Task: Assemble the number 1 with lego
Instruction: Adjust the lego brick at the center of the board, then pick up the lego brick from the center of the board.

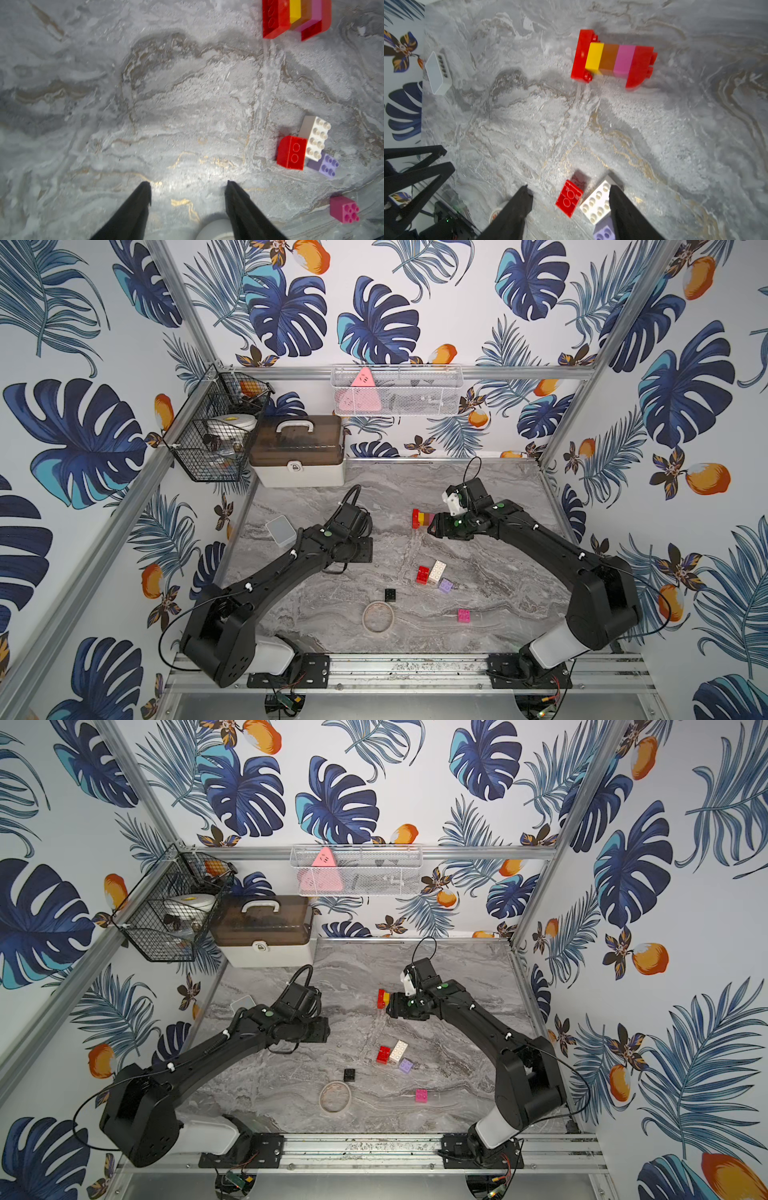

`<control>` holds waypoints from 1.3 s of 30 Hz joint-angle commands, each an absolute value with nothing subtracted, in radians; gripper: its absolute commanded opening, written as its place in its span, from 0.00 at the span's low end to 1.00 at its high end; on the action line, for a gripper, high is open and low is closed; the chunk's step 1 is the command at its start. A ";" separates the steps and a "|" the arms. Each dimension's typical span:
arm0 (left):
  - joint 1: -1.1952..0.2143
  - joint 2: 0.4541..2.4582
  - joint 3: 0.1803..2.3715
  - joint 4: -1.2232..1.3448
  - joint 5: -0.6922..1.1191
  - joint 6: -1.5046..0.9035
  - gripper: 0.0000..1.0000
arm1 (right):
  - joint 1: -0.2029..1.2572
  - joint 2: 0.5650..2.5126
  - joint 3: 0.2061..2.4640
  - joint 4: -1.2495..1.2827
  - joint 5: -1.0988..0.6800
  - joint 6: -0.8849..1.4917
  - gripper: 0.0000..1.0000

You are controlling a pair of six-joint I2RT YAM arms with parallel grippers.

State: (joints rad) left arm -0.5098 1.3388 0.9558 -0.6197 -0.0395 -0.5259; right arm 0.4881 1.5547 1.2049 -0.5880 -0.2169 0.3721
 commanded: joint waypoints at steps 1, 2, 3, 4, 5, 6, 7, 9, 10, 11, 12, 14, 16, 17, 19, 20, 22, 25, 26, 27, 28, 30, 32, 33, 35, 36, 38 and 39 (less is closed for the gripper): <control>-0.565 1.264 0.911 -0.676 -0.112 -0.648 0.64 | 0.519 1.527 1.191 -0.667 -0.160 0.390 0.64; -0.594 1.245 0.902 -0.678 -0.125 -0.658 0.64 | 0.526 1.528 1.186 -0.685 -0.163 0.380 0.64; -0.622 1.232 0.895 -0.678 -0.139 -0.661 0.64 | 0.531 1.531 1.184 -0.705 -0.157 0.377 0.64; -0.659 1.221 0.884 -0.677 -0.152 -0.665 0.65 | 0.535 1.536 1.175 -0.722 -0.158 0.377 0.64; -0.684 1.215 0.872 -0.673 -0.159 -0.678 0.66 | 0.537 1.541 1.164 -0.730 -0.173 0.379 0.64; -0.700 1.213 0.862 -0.675 -0.158 -0.701 0.67 | 0.542 1.544 1.158 -0.738 -0.179 0.388 0.64; -0.712 1.212 0.849 -0.663 -0.143 -0.716 0.67 | 0.549 1.542 1.148 -0.745 -0.179 0.395 0.64; -0.743 1.214 0.832 -0.637 -0.135 -0.739 0.68 | 0.565 1.526 1.112 -0.740 -0.179 0.408 0.62; -0.770 1.220 0.830 -0.631 -0.146 -0.747 0.69 | 0.569 1.517 1.095 -0.737 -0.181 0.419 0.61; -0.792 1.229 0.827 -0.622 -0.159 -0.752 0.70 | 0.569 1.506 1.081 -0.732 -0.184 0.431 0.59; -0.811 1.239 0.829 -0.617 -0.172 -0.759 0.70 | 0.569 1.500 1.073 -0.729 -0.183 0.438 0.58; -0.842 1.272 0.826 -0.596 -0.189 -0.775 0.70 | 0.569 1.481 1.045 -0.720 -0.180 0.456 0.54; -0.855 1.305 0.823 -0.558 -0.184 -0.784 0.70 | 0.569 1.467 1.017 -0.714 -0.174 0.470 0.53; -0.860 1.319 0.821 -0.544 -0.180 -0.791 0.70 | 0.569 1.466 1.003 -0.710 -0.172 0.476 0.51; -0.867 1.334 0.817 -0.513 -0.181 -0.801 0.70 | 0.569 1.465 0.988 -0.705 -0.169 0.480 0.50; -0.869 1.332 0.810 -0.495 -0.183 -0.803 0.69 | 0.569 1.462 0.976 -0.692 -0.170 0.484 0.49; -0.868 1.329 0.801 -0.464 -0.183 -0.806 0.69 | 0.569 1.465 0.962 -0.675 -0.175 0.497 0.46; -0.869 1.352 0.818 -0.458 -0.170 -0.781 0.68 | 0.569 1.480 0.961 -0.658 -0.175 0.519 0.44; -0.869 1.365 0.832 -0.468 -0.172 -0.771 0.68 | 0.569 1.492 0.962 -0.646 -0.182 0.523 0.44; -0.868 1.374 0.841 -0.478 -0.174 -0.762 0.68 | 0.569 1.505 0.967 -0.638 -0.188 0.525 0.43; -0.869 1.382 0.850 -0.488 -0.177 -0.754 0.68 | 0.568 1.523 0.974 -0.635 -0.192 0.529 0.43; -0.869 1.385 0.857 -0.498 -0.181 -0.741 0.68 | 0.564 1.552 0.990 -0.625 -0.194 0.531 0.44; -0.867 1.383 0.861 -0.499 -0.186 -0.734 0.69 | 0.557 1.572 1.005 -0.615 -0.188 0.535 0.45; -0.867 1.383 0.862 -0.497 -0.184 -0.730 0.69 | 0.553 1.582 1.013 -0.615 -0.189 0.534 0.45; -0.867 1.395 0.873 -0.499 -0.180 -0.717 0.69 | 0.548 1.594 1.026 -0.607 -0.206 0.524 0.44; -0.867 1.402 0.880 -0.506 -0.181 -0.712 0.69 | 0.549 1.599 1.031 -0.602 -0.221 0.508 0.43; -0.868 1.412 0.883 -0.511 -0.185 -0.710 0.69 | 0.551 1.603 1.047 -0.609 -0.231 0.487 0.40; -0.867 1.412 0.879 -0.506 -0.190 -0.709 0.69 | 0.554 1.602 1.049 -0.607 -0.245 0.474 0.40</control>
State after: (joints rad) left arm -0.8680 1.4082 0.8749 -0.4931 -0.1638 -0.7307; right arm 0.5495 1.5997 1.0344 -0.6182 -0.2092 0.5095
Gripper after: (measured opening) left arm 0.688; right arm 0.400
